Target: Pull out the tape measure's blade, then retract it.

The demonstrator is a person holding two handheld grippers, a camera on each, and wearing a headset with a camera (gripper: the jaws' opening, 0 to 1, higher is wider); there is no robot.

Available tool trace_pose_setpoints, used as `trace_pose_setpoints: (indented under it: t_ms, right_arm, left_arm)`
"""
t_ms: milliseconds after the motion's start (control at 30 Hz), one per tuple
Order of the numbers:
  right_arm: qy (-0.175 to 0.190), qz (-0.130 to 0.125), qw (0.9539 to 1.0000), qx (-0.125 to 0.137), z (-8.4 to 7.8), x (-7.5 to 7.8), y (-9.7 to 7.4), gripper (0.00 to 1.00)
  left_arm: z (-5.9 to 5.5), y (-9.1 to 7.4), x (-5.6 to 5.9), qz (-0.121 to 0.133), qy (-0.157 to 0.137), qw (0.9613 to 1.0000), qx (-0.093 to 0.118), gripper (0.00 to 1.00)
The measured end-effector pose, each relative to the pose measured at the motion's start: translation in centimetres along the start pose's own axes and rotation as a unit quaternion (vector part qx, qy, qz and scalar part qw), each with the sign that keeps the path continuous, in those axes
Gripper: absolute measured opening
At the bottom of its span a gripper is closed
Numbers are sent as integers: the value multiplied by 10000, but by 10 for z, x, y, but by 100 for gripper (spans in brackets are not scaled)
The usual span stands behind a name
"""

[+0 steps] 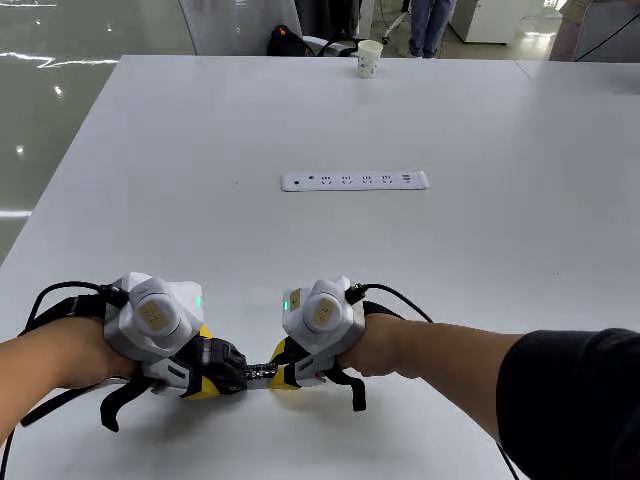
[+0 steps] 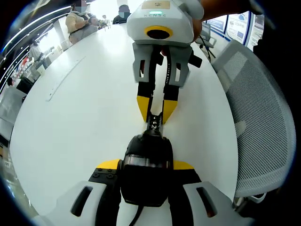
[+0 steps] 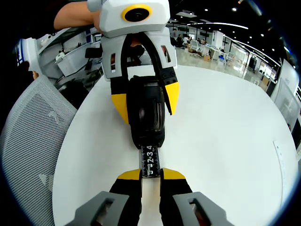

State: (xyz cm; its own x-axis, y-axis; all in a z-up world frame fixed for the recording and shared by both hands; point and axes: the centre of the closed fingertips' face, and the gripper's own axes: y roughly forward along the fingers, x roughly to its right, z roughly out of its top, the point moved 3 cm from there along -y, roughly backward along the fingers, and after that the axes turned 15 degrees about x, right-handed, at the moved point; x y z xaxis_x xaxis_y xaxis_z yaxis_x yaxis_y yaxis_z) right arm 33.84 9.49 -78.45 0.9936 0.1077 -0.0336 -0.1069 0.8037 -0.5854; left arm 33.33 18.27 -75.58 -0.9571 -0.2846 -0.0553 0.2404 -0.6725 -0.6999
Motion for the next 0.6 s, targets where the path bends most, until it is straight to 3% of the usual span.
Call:
trace_pose_setpoints:
  t_ms: [600]
  right_arm:
    - [109, -60, 9999, -44, -5, 0, -8, 10]
  left_arm:
    - [0, 1, 0, 22, -11, 10000, -25, 33]
